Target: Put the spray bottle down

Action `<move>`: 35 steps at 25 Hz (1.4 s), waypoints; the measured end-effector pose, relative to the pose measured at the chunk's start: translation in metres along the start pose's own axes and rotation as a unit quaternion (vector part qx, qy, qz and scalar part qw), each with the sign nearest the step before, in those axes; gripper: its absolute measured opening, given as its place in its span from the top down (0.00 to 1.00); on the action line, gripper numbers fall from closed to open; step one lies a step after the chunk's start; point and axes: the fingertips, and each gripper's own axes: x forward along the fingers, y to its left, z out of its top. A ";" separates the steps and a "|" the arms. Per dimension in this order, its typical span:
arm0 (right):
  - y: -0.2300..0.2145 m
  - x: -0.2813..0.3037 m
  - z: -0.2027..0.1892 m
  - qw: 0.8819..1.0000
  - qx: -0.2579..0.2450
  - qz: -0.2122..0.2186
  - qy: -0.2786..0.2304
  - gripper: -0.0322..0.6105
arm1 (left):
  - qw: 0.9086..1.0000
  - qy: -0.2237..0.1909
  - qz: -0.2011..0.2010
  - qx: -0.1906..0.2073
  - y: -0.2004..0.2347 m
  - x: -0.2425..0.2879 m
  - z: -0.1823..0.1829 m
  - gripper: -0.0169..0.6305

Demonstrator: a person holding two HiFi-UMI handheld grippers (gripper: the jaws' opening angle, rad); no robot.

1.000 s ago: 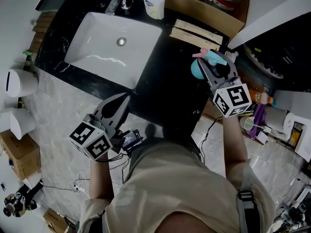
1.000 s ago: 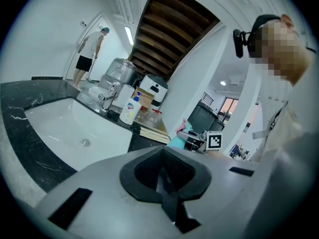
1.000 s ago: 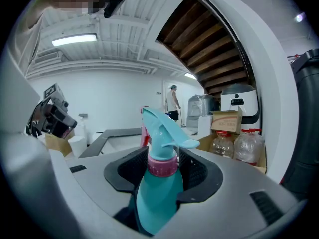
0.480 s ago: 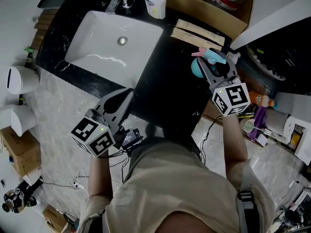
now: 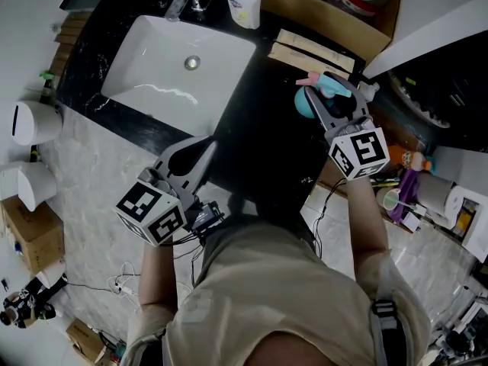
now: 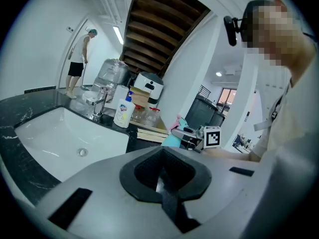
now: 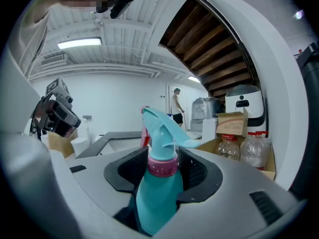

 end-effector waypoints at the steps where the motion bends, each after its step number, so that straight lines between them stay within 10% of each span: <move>1: 0.000 0.001 0.000 1.000 0.000 0.000 -0.002 0.64 | 1.000 0.000 0.001 0.000 0.000 0.000 0.000 0.96; 35: 0.001 -0.002 0.005 0.999 -0.016 -0.014 -0.031 0.63 | 1.000 -0.015 0.006 -0.002 0.006 -0.021 -0.003 0.96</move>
